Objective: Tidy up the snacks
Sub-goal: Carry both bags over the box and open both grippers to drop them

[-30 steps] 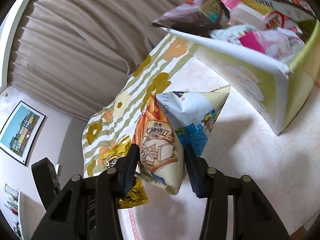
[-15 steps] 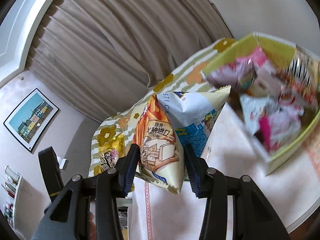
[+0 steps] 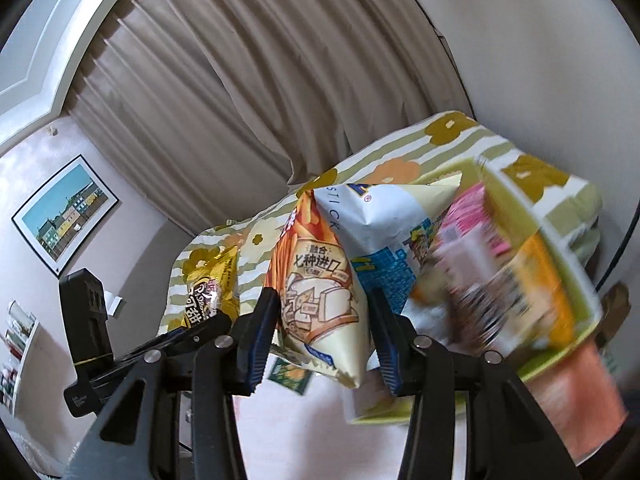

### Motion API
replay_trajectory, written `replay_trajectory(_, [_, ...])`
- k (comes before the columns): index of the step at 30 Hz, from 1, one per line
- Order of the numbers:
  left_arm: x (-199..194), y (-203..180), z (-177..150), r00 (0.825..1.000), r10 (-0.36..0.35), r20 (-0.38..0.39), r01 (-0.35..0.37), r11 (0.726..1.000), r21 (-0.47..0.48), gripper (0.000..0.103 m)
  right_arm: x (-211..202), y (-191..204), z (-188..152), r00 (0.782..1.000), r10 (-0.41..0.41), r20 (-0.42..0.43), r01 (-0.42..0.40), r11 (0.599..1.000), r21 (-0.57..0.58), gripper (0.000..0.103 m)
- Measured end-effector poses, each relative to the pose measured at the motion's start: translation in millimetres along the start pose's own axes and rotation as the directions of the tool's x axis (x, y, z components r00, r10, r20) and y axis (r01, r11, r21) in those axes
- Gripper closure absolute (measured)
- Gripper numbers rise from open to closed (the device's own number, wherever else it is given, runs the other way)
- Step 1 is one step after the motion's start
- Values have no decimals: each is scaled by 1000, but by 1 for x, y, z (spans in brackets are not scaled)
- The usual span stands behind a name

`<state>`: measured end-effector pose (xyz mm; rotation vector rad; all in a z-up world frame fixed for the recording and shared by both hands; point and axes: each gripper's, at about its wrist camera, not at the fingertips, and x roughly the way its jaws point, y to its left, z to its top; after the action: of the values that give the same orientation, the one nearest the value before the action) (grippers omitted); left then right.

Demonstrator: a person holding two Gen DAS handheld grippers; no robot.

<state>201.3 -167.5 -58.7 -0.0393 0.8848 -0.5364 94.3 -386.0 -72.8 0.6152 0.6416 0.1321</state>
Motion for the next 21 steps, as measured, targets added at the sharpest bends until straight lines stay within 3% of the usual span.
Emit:
replay_trajectory(6, [55, -58, -5, 996, -37, -77, 32, 997, -65, 50, -4, -62, 37, 999, 18, -48, -18, 1000, 5, 61])
replay_trajectory(11, [86, -86, -10, 991, -2, -133, -5, 999, -47, 50, 1, -90, 50, 997, 26, -71, -24, 999, 26, 61])
replay_trajectory(14, [96, -95, -10, 989, 30, -144, -35, 999, -27, 44, 6, -104, 55, 996, 33, -78, -30, 998, 48, 61])
replay_trajectory(15, [97, -95, -9, 988, 41, -147, -45, 999, -20, 33, 8, -108, 56, 996, 39, -81, -34, 998, 60, 61])
replay_trajectory(16, [99, -97, -8, 986, 62, -152, -65, 998, -13, 11, 8, -112, 58, 996, 41, -81, -36, 997, 67, 61])
replay_trajectory(17, [99, -94, -7, 984, 89, -152, -91, 996, -3, 2, 9, -114, 60, 996, 43, -81, -37, 997, 71, 61])
replay_trajectory(21, [99, -87, -8, 980, 126, -153, -127, 992, 5, 0, 16, -119, 64, 995, 30, -96, -25, 998, 57, 61])
